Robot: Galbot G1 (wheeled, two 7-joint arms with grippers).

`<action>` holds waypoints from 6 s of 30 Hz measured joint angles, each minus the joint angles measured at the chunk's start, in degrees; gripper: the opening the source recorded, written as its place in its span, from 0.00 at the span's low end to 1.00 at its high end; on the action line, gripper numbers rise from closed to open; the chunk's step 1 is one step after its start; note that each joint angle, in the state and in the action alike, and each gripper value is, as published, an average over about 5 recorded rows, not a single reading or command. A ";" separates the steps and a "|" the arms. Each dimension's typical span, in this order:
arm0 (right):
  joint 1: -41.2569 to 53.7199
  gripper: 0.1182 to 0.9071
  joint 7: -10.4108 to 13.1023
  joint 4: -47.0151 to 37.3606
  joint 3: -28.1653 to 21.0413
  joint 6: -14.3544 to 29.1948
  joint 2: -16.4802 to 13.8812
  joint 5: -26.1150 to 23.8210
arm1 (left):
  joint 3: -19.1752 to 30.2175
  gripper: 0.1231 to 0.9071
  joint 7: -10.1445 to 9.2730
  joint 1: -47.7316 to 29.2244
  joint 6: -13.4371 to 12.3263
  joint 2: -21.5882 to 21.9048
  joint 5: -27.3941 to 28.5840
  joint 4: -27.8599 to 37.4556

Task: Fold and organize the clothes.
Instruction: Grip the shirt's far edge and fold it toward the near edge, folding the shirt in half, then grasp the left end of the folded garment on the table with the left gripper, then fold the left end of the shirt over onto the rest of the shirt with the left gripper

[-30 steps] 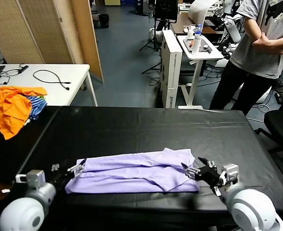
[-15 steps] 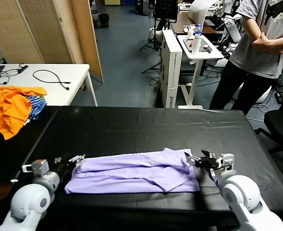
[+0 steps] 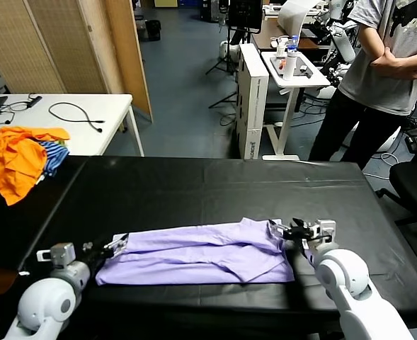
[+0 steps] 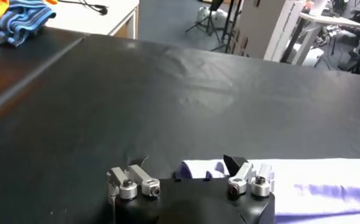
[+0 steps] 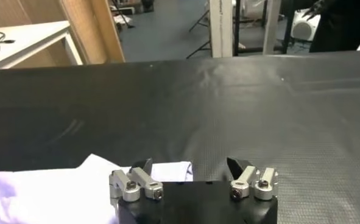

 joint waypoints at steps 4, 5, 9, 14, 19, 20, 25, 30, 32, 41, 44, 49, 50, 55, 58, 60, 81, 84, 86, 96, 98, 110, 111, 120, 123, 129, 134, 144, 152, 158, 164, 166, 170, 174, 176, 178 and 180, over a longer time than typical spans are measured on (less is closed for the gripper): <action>-0.34 0.50 -0.37 -0.02 -0.12 0.12 -0.01 -0.37 | 0.03 0.77 0.44 0.02 0.30 -0.02 0.64 0.00; -0.44 0.43 -0.49 -0.04 -0.13 0.22 0.00 -0.57 | 0.05 0.70 0.52 0.02 0.32 -0.04 0.73 0.00; -0.96 0.13 -0.93 0.02 -0.16 1.10 0.20 -1.92 | 0.16 0.41 0.74 -0.02 0.31 -0.04 1.14 0.00; -2.15 0.03 -0.06 1.08 0.36 3.08 1.03 -4.49 | 0.82 0.07 1.59 -0.63 -0.17 0.25 2.46 0.53; -4.00 0.03 1.43 3.50 1.50 4.16 2.53 -6.41 | 2.18 0.03 2.71 -2.33 -1.24 1.31 3.21 2.04; -4.33 0.03 1.34 3.94 1.58 4.19 2.72 -6.66 | 2.52 0.03 2.83 -2.89 -1.34 1.56 3.03 2.43; -4.77 0.03 -0.87 4.83 1.66 3.55 2.66 -6.82 | 4.56 0.03 2.93 -6.44 -1.58 3.01 1.80 4.57; -5.09 0.18 -2.89 6.14 2.39 3.30 1.51 -6.47 | 6.10 0.07 2.88 -8.64 -2.47 3.68 1.42 5.39; -5.54 0.31 -3.04 6.86 2.87 3.35 0.98 -6.12 | 6.15 0.17 2.87 -8.77 -3.11 3.68 1.59 5.29; -9.14 0.94 -3.58 11.20 5.54 3.74 -0.90 -4.46 | 3.67 0.87 2.68 -7.20 -4.16 3.37 1.72 3.50; -11.09 0.99 -3.99 13.23 6.63 3.84 -1.49 -3.97 | 2.30 0.98 2.63 -5.70 -3.88 2.71 1.41 2.33; -14.00 1.00 -4.75 16.22 7.53 3.89 -1.72 -4.07 | -0.15 1.00 2.75 -2.48 -3.84 0.66 1.45 0.08; -14.42 1.00 -4.78 16.65 7.62 3.89 -1.69 -4.12 | -0.49 1.00 2.81 -2.00 -3.84 0.19 1.45 -0.09; -15.70 1.00 -4.79 18.05 7.78 3.86 -1.59 -4.18 | -1.85 1.00 3.50 -0.59 -3.89 -1.98 1.18 -0.02; -15.94 1.00 -4.88 18.49 7.62 3.72 -1.64 -4.19 | -2.15 1.00 3.92 -0.17 -4.19 -2.98 1.62 0.41; -15.99 1.00 -4.89 18.72 7.52 3.63 -1.68 -4.19 | -2.18 1.00 3.99 -0.10 -4.45 -3.55 2.02 0.81; -16.05 1.00 -4.68 19.16 7.37 3.49 -1.73 -3.86 | -2.46 0.79 4.26 1.68 -5.97 -8.67 2.53 2.40; -15.99 1.00 -4.66 19.10 7.33 3.59 -1.67 -3.91 | -2.38 0.59 4.35 1.66 -6.06 -9.02 2.64 2.48; -15.95 1.00 -4.65 19.00 7.29 3.65 -1.62 -3.95 | -2.24 0.46 4.41 1.67 -6.08 -9.21 2.88 2.37; -15.69 1.00 -4.59 18.60 6.79 3.75 -0.92 -4.29 | -1.82 0.08 5.19 1.82 -6.23 -8.92 6.67 1.14; -15.76 1.00 -4.54 18.61 6.79 3.78 -0.81 -4.34 | -2.01 0.08 5.54 2.03 -6.47 -8.37 8.34 0.72; -16.29 1.00 -4.44 19.21 6.20 3.87 0.05 -4.38 | -8.72 0.08 8.22 5.94 -12.21 0.63 21.83 -0.09; -16.37 1.00 -4.46 19.27 6.18 3.88 0.10 -4.38 | -9.74 0.08 8.28 6.47 -12.50 1.54 22.20 -0.25; -18.08 1.00 -6.34 20.17 8.20 6.57 -0.94 -4.24 | -11.63 0.08 5.50 8.87 -9.62 1.26 18.29 -6.12; -19.22 1.00 -7.95 19.65 9.25 9.12 -0.84 -5.21 | -8.90 0.08 3.81 8.17 -7.56 -1.10 15.24 -9.72; -22.90 1.00 -10.92 18.73 10.13 14.08 0.62 -9.05 | -1.77 0.08 0.56 5.04 -5.07 -5.22 8.65 -14.14; -25.91 1.00 -11.22 18.26 10.88 15.33 2.04 -11.70 | 3.77 0.08 0.21 2.01 -4.88 -8.06 7.05 -14.64; -27.70 1.00 -11.05 18.08 11.06 15.54 2.95 -12.62 | 13.23 0.08 -0.58 -1.24 -4.91 -14.18 9.51 -13.81; -27.69 1.00 -10.97 17.72 10.26 15.42 3.31 -12.82 | 17.26 0.08 -0.49 -1.82 -5.40 -18.12 12.26 -12.55; -27.72 1.00 -10.90 17.64 9.84 15.39 3.42 -13.06 | 18.88 0.08 -0.38 -2.29 -5.80 -20.26 13.74 -11.32; -27.79 1.00 -10.86 17.93 9.74 15.34 3.60 -13.13 | 20.38 0.08 0.59 -2.11 -6.99 -21.80 16.36 -9.71; -27.84 1.00 -10.86 18.01 9.77 15.34 3.71 -13.14 | 20.71 0.08 0.87 -1.90 -7.45 -22.09 17.17 -9.14; -27.84 1.00 -10.87 18.07 9.64 15.34 3.98 -13.23 | 21.16 0.08 1.44 -1.56 -8.30 -22.57 19.01 -8.08; -27.52 1.00 -10.92 17.89 9.04 15.34 3.84 -13.45 | 21.47 0.08 1.89 -1.53 -8.67 -23.22 21.10 -6.95; -27.19 1.00 -10.94 17.77 8.62 15.34 3.45 -13.55 | 21.69 0.11 1.98 -1.44 -8.65 -23.57 21.53 -6.63; -26.82 1.00 -10.94 17.74 8.20 15.31 2.96 -13.56 | 22.02 0.20 2.00 -1.25 -8.56 -24.01 21.57 -6.64; -26.39 1.00 -10.96 17.75 7.82 15.27 2.39 -13.50 | 22.45 0.37 1.91 -1.00 -8.44 -24.55 21.49 -6.84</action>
